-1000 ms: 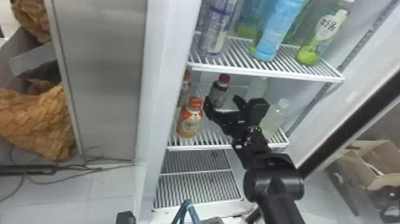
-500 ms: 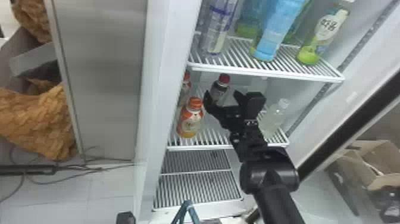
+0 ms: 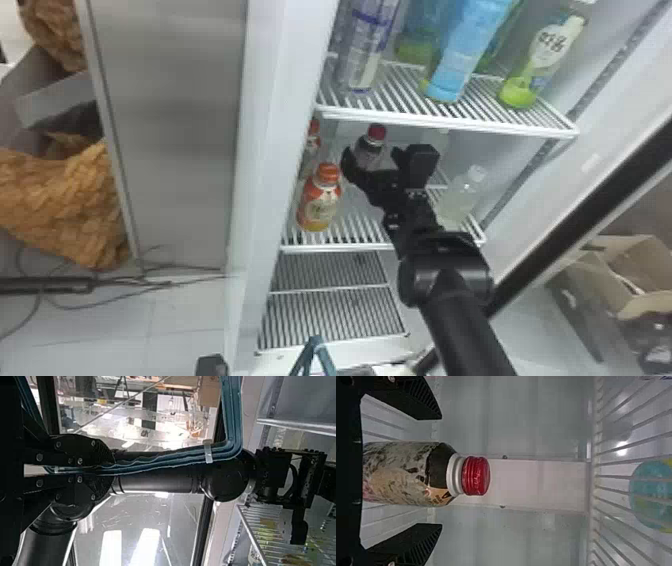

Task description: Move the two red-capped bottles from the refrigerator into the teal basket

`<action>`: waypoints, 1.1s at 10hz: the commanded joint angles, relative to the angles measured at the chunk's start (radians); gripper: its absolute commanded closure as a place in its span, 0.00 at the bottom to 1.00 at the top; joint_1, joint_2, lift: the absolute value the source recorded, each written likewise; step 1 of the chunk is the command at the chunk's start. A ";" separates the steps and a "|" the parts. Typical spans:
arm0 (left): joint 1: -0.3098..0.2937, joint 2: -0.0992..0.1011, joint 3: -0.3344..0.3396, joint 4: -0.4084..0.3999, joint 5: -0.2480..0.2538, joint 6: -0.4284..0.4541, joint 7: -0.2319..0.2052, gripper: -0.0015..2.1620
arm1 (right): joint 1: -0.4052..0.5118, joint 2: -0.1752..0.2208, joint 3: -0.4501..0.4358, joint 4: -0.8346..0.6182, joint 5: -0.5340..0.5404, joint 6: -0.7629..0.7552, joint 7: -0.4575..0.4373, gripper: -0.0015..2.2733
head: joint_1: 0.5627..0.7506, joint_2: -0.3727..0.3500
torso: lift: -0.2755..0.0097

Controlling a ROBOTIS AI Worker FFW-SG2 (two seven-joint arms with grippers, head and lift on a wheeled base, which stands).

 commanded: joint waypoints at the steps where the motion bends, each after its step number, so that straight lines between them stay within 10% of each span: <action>1: -0.002 0.000 -0.002 0.001 -0.001 0.000 0.000 0.50 | -0.023 -0.003 0.013 0.029 0.000 0.000 -0.002 0.02 | 0.70 0.03 | 0.17; 6: 0.000 0.002 -0.002 0.001 0.005 0.000 0.000 0.50 | 0.014 -0.001 0.013 -0.007 -0.002 -0.025 -0.043 0.30 | 0.70 0.03 | 0.17; 11: 0.003 0.002 0.002 -0.001 0.007 0.000 0.000 0.50 | 0.134 0.000 -0.019 -0.204 -0.038 0.000 -0.041 0.29 | 0.70 0.03 | 0.17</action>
